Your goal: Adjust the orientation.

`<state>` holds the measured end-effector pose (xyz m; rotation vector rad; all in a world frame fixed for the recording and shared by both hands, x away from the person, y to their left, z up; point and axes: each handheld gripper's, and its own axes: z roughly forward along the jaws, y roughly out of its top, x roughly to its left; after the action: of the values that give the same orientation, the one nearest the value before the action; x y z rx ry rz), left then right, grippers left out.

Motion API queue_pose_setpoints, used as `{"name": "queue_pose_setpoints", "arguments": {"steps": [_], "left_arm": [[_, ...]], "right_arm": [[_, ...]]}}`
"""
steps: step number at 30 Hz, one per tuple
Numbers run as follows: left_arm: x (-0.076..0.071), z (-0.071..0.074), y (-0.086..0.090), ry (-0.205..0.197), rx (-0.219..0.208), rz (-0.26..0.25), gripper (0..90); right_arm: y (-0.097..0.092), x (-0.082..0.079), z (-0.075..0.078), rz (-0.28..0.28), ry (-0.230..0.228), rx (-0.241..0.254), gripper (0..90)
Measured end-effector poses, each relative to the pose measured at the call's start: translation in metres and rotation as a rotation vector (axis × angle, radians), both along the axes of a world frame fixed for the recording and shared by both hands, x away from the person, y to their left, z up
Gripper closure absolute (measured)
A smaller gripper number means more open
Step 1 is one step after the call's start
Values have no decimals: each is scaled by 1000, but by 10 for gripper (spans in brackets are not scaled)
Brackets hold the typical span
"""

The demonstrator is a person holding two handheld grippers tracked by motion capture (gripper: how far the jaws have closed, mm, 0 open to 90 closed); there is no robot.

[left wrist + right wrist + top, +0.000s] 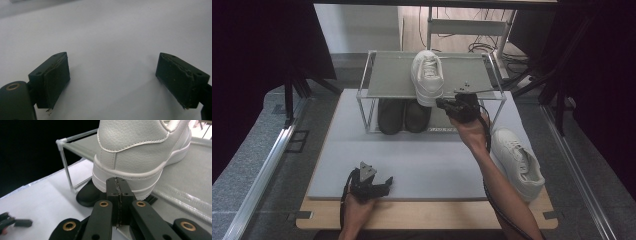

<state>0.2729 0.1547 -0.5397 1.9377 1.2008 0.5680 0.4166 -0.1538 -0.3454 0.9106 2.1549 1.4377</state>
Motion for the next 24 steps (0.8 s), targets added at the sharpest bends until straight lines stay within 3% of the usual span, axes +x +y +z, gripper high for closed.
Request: {"name": "queue_pose_setpoints", "arguments": {"steps": [24], "left_arm": [[0, 0, 0, -1, -2, -1, 118]], "right_arm": [[30, 27, -2, 7, -4, -18, 896]]}}
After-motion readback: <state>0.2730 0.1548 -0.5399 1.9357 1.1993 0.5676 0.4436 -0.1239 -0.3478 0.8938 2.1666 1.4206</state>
